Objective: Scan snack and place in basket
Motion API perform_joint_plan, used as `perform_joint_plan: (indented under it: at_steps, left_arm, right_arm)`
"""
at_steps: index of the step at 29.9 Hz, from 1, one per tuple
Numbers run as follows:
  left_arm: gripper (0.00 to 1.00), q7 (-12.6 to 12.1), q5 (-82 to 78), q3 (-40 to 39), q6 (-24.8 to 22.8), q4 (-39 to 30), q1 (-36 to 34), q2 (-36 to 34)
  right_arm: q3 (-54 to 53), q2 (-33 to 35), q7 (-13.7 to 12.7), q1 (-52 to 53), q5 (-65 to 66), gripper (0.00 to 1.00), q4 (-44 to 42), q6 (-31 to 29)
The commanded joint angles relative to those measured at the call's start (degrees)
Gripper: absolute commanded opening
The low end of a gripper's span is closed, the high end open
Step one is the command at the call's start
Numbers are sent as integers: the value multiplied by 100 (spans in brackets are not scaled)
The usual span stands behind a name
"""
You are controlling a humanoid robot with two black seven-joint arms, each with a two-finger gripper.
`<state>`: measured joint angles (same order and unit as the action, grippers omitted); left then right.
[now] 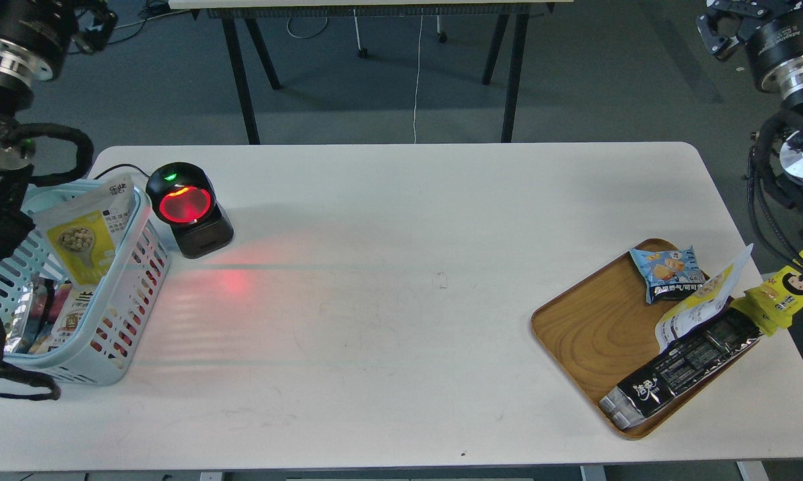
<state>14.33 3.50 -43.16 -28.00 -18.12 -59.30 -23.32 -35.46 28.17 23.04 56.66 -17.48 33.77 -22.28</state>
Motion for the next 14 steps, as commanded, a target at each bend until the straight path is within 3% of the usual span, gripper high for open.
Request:
perform_joint_plan:
  at_steps: [1,6,14]
  left_arm:
    - [99,-106,519,-17,0,212,50,309]
    - [100,-98,933,-17,0,221,226,521]
    - [100,-97,916,106,0,151,296,653]
  right_arm:
    - [-49,-346,-132,-32,-10,99,-589,-408]
    - [-76,-646,-142,-50,-19,99,-1188,-572]
    - [-76,-584,-142,-155,-19,99,-1180,-572]
